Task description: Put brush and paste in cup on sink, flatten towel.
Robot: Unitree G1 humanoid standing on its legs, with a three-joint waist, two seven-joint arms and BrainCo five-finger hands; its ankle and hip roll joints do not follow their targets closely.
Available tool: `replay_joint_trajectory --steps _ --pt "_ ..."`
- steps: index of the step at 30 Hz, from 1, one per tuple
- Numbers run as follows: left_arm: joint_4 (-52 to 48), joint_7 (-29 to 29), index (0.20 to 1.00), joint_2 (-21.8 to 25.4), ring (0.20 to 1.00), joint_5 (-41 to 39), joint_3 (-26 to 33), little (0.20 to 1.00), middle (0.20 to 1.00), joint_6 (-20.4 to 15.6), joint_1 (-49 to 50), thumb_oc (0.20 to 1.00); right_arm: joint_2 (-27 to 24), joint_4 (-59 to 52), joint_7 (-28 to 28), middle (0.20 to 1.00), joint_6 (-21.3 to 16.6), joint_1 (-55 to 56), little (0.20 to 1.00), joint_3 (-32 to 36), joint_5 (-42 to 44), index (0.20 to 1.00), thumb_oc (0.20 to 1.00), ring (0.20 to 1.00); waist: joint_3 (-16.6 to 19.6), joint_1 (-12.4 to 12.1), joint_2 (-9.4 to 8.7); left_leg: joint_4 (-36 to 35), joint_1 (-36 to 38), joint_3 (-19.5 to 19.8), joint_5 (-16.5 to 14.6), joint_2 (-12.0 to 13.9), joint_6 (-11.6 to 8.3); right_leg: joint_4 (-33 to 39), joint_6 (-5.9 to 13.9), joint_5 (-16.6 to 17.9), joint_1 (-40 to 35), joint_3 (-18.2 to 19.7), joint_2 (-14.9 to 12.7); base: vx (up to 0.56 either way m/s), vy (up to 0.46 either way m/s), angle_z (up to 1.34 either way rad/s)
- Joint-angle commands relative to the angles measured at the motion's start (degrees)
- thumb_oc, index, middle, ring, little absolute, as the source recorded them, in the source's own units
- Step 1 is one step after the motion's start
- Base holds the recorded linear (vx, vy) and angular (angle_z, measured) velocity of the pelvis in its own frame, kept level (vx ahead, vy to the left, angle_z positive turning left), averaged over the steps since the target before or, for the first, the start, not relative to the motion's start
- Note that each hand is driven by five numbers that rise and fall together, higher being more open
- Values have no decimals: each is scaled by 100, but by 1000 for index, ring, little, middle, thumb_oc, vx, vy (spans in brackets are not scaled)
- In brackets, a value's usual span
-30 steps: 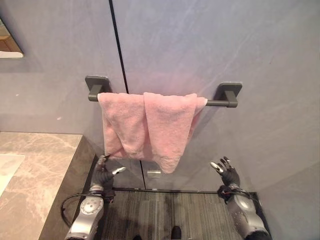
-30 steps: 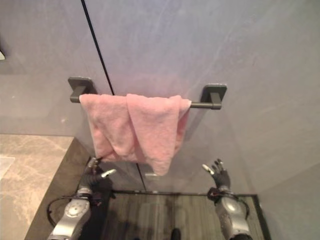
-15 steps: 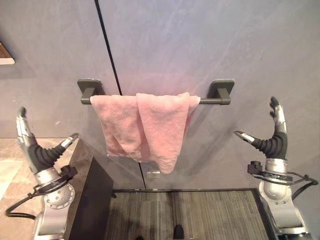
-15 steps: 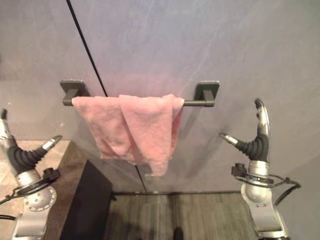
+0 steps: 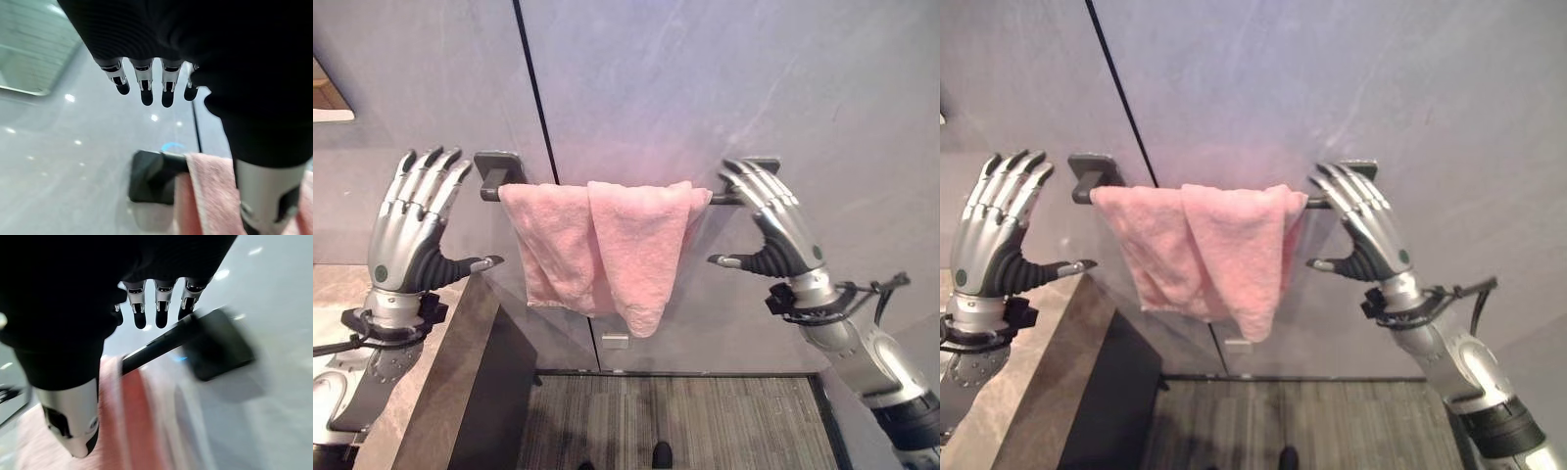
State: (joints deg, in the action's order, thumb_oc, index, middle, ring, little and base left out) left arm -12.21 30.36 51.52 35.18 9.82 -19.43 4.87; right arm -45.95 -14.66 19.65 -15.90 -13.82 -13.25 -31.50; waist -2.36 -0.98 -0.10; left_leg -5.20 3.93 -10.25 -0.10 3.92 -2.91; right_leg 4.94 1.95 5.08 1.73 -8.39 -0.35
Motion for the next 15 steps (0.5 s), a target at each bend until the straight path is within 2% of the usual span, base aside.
replay_joint_trajectory --steps 1,15 --pt "13 -120 1000 271 1000 86 -200 1000 1000 -98 -338 1000 69 -108 -110 1000 -24 -120 1000 -60 -59 1000 1000 1000 291 12 -256 20 -241 24 235 357 -375 6 877 200 -222 -60 -1070 0 0 0" --pt "168 -679 1000 745 1000 173 -625 1000 1000 -131 -685 1000 -95 39 -372 1000 120 -18 1000 19 -150 1000 1000 1000 256 113 -266 20 -224 -55 209 339 -352 6 911 234 -188 -6 -1078 3 4 -2"
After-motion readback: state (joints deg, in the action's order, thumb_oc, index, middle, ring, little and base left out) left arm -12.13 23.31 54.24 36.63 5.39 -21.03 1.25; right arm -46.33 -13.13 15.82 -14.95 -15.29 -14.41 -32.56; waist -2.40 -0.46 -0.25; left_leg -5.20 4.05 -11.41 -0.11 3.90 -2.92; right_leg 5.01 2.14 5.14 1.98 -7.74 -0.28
